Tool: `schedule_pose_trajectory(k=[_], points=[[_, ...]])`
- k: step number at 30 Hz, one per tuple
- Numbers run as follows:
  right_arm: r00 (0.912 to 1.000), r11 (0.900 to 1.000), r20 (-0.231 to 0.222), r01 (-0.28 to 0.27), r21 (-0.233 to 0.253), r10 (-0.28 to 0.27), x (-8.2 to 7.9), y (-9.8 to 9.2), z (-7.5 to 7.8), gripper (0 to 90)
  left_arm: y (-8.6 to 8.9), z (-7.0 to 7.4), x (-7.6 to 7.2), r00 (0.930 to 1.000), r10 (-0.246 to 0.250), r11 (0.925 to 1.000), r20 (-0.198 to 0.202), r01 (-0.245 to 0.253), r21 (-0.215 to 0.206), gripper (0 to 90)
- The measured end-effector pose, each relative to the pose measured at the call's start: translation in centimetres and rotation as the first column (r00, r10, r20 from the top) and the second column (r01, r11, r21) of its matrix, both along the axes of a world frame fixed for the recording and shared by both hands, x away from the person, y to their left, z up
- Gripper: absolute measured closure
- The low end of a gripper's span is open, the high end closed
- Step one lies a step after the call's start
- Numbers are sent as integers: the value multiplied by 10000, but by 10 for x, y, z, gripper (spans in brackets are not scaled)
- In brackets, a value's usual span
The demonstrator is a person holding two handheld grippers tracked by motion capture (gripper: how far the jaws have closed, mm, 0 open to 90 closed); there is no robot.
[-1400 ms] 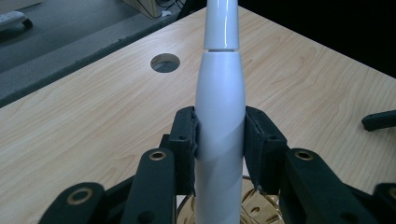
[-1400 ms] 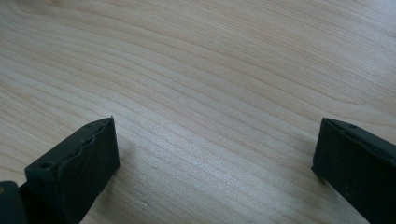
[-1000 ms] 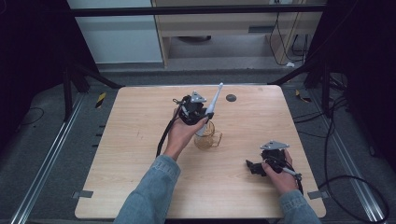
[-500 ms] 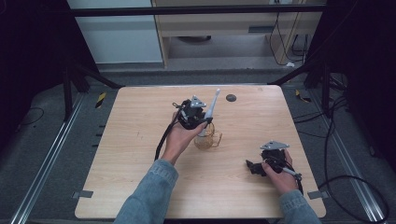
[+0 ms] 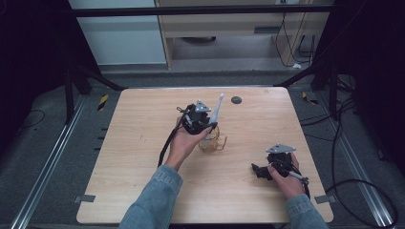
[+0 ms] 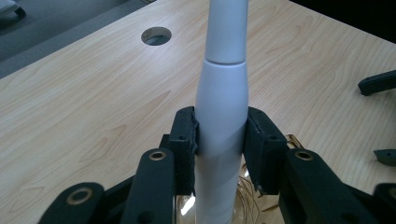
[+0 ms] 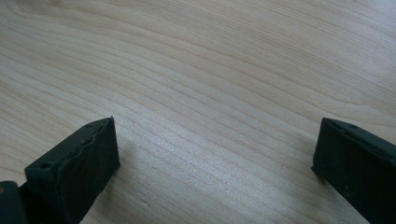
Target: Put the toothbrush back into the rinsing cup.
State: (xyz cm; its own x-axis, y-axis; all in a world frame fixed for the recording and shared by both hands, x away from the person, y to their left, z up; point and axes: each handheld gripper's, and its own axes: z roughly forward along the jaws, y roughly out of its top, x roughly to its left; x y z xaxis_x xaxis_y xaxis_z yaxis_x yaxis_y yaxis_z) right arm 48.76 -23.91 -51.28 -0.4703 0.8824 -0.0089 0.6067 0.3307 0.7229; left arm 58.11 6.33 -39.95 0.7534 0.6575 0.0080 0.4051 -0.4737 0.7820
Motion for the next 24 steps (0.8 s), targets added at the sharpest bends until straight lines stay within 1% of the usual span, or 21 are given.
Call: schedule_pose_trajectory(k=[3, 9, 11, 22, 24], points=[[10000, 10000, 11, -12, -14, 12, 0, 0, 0, 4, 0, -1, 0, 10000, -24, 9999, -76, 24, 105, 660], [10000, 10000, 11, -13, -14, 13, 0, 0, 0, 4, 0, -3, -1, 9998, -106, 9998, -144, 109, 180, 660], [10000, 10000, 11, -11, -14, 11, 0, 0, 0, 4, 1, -6, 0, 9997, -66, 9997, -241, 71, 216, 660], [10000, 10000, 12, -10, -12, 10, 0, 0, 0, 4, 2, -8, 0, 9996, -45, 9998, -295, 51, 183, 659], [10000, 10000, 10, -10, -11, 10, 0, 0, 0, 4, 3, -8, 0, 9995, -11, 9999, -301, 14, 115, 658]])
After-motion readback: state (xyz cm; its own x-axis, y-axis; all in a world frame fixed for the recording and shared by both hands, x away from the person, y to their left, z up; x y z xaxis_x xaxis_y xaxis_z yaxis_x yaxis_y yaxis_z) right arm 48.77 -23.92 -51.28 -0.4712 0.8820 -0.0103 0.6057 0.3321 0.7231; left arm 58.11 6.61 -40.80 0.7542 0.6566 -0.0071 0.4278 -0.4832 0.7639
